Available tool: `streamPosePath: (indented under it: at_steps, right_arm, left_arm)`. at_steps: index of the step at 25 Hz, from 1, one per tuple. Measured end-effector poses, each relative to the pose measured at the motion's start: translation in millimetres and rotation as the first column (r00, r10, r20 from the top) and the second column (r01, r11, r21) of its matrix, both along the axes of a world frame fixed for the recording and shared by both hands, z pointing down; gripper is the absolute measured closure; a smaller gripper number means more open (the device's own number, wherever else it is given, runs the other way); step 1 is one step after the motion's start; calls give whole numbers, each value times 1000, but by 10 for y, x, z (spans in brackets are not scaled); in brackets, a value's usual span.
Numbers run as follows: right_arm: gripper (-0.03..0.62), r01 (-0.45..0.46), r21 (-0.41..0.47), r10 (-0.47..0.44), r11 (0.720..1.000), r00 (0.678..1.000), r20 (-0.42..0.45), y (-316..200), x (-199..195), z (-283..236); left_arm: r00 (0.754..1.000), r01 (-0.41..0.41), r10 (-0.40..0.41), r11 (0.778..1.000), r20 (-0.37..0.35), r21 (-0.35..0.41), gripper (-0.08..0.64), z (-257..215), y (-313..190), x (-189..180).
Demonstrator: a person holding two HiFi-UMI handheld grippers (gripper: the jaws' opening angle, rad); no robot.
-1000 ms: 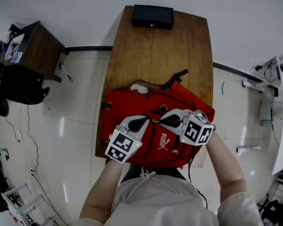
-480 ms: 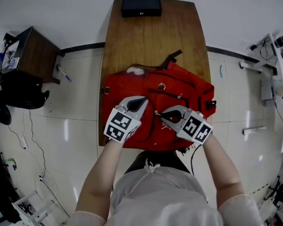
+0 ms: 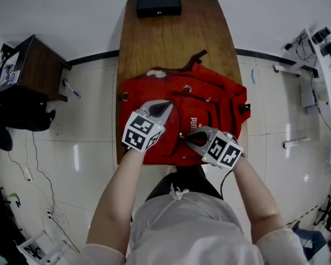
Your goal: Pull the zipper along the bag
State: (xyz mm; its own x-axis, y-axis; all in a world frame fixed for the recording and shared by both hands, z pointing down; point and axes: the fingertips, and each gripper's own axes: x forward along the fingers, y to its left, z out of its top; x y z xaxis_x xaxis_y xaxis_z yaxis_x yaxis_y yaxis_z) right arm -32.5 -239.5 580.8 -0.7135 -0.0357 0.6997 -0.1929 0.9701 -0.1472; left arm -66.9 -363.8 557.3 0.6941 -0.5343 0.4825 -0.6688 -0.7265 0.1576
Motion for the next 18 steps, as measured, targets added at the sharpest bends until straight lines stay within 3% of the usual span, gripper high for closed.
streamPosePath:
  at_steps: [8, 18]
  right_arm:
    - [583, 69, -70, -71, 995, 997, -36, 541, -120, 178]
    - [574, 25, -175, -24, 984, 1000, 9, 922, -463, 307]
  left_arm:
    - [999, -25, 25, 1000, -22, -7, 554, -8, 10, -7]
    - [999, -31, 31, 999, -42, 10, 554, -22, 56, -23]
